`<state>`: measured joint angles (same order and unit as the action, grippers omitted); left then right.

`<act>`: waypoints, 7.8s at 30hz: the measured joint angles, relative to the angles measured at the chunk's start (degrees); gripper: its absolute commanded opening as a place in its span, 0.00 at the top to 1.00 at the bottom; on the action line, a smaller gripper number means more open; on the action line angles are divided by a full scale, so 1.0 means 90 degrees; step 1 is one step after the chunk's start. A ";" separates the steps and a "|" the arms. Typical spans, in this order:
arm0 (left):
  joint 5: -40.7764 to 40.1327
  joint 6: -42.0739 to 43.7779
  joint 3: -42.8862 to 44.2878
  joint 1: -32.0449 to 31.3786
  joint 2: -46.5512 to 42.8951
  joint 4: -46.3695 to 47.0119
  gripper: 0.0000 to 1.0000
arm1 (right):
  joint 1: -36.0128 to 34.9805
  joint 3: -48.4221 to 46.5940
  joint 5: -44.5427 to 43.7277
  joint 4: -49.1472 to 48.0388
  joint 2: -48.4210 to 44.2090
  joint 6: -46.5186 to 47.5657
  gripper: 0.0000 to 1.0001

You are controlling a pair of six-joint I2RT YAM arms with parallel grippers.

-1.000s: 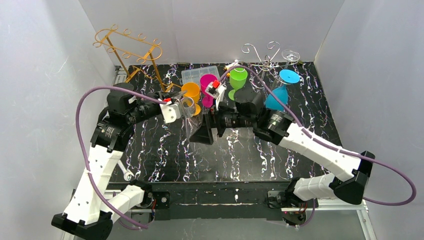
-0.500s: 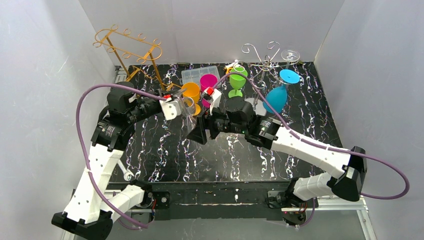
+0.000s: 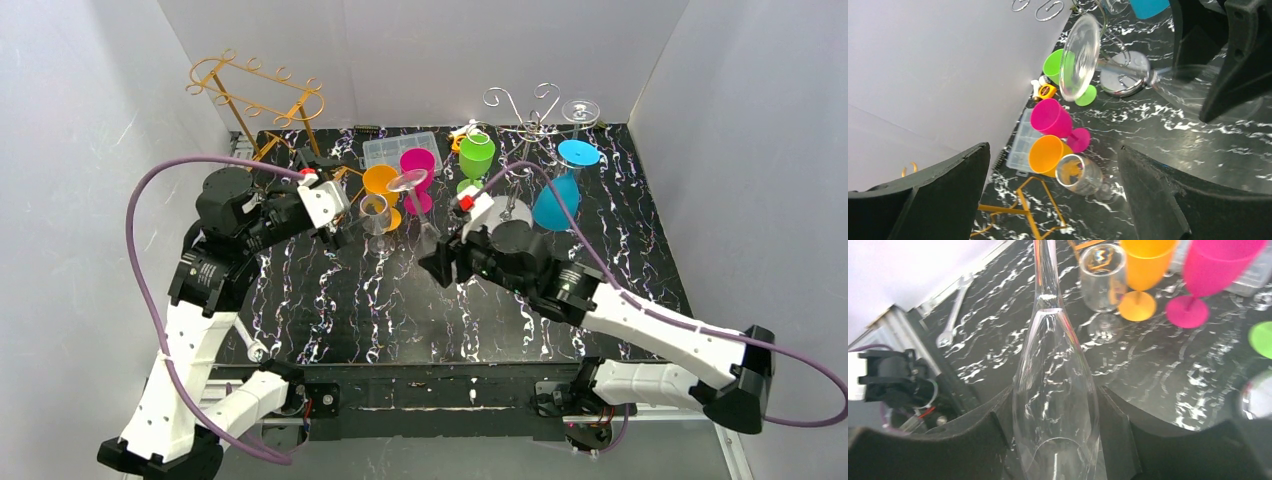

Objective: Place the wine glass upside down on the wine glass rack
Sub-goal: Turn the wine glass upside down at the wine rack, then adjust the wine rack at the center of the board.

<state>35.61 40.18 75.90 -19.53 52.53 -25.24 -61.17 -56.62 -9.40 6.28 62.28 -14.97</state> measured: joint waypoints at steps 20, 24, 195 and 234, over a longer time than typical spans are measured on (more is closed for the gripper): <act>0.0015 -0.1411 -0.0665 0.0000 -0.0553 0.0196 0.02 | 0.0044 0.1841 -0.3211 0.0021 -0.2762 0.0161 0.99; 0.0022 -0.1423 -0.0820 0.0000 -0.0591 0.0280 0.02 | 0.0046 0.1902 -0.3696 0.0077 -0.2918 0.0163 0.99; -0.0174 -0.1281 -0.1276 -0.0010 -0.0715 0.0326 0.02 | 0.3153 0.1222 0.0307 0.1039 -0.1977 -0.0319 0.19; 0.0300 0.2931 -0.0392 -0.1235 0.2667 0.3016 0.20 | 0.3527 -0.6790 -0.0456 0.4817 0.2833 -0.0351 0.71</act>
<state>38.31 66.56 72.37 -30.65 76.54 1.91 -29.43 -117.73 -13.51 49.62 87.77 -18.13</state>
